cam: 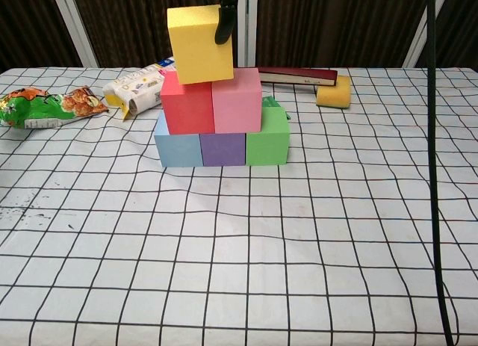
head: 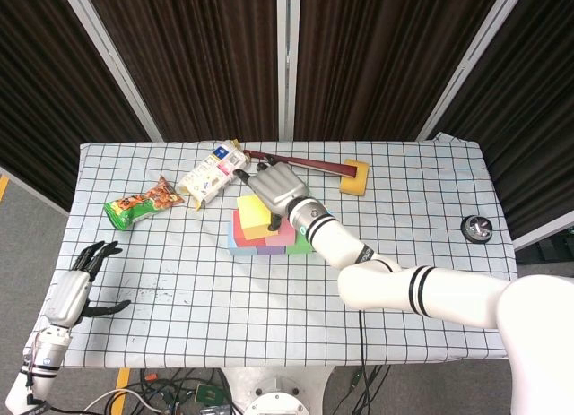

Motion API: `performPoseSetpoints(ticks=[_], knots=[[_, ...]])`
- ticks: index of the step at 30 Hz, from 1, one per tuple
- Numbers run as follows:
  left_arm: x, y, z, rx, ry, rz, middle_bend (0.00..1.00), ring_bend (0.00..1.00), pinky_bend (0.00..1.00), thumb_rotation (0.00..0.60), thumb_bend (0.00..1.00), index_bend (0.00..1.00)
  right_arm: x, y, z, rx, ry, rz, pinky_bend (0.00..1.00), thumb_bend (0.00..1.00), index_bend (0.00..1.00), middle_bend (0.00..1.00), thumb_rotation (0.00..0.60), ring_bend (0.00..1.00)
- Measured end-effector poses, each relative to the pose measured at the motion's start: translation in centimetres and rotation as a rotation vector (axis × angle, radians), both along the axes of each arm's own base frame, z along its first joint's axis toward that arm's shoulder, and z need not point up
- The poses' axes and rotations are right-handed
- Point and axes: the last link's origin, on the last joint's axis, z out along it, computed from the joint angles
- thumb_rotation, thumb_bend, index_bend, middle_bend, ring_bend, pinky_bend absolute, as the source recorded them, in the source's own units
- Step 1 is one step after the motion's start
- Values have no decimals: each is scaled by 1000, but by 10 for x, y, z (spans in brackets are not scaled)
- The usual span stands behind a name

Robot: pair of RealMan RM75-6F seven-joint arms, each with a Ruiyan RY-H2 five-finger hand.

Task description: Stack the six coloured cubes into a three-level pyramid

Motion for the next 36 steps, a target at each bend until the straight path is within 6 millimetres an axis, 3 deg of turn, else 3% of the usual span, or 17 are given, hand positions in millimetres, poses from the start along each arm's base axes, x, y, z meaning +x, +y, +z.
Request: performPoseSetpoints(ticks=[36], knots=[[-2, 0, 2, 1, -11, 5, 167, 32, 67, 600, 3, 75, -1, -1, -16, -20, 3, -35, 0, 126, 0, 548, 600, 125]])
